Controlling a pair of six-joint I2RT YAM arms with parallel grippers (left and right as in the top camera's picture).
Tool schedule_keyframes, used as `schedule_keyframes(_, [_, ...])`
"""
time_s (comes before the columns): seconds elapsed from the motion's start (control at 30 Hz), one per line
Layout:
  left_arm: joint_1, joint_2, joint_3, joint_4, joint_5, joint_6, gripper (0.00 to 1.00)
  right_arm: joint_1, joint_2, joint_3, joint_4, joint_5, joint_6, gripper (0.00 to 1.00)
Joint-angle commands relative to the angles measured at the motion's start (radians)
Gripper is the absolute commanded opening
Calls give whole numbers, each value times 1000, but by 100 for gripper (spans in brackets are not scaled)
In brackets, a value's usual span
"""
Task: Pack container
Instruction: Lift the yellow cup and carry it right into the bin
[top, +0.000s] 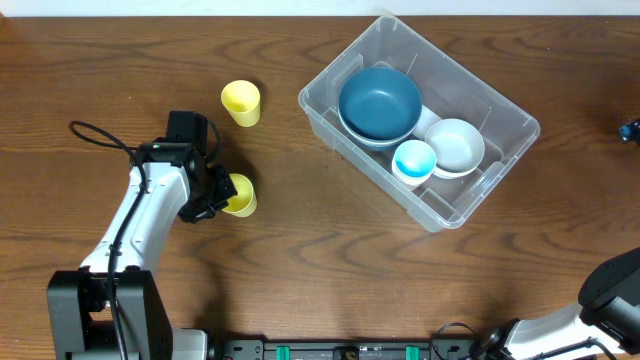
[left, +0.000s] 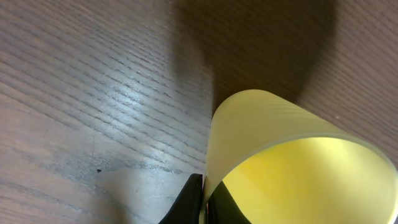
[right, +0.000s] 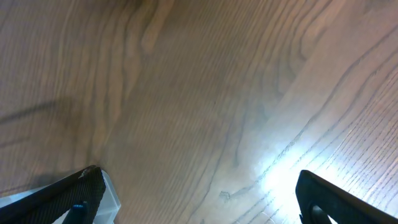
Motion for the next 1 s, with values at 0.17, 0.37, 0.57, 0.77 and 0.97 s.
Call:
schedule_keyframes(0.17, [3, -6, 113, 33, 3, -5, 6, -5, 2, -5, 0, 5, 11, 99])
schedule_keyframes(0.37, [-12, -70, 380, 26, 29, 19, 6, -5, 2, -5, 0, 4, 11, 99])
schedule_keyframes(0.57, [-189, -82, 605, 61, 127, 79, 6, -5, 2, -5, 0, 4, 11, 99])
schedule_keyframes(0.77, [-488, -63, 615, 182, 126, 124, 6, -5, 2, -5, 0, 4, 11, 99])
schedule_keyframes(0.97, [-692, 14, 615, 238, 126, 179, 6, -5, 2, -5, 0, 4, 11, 99])
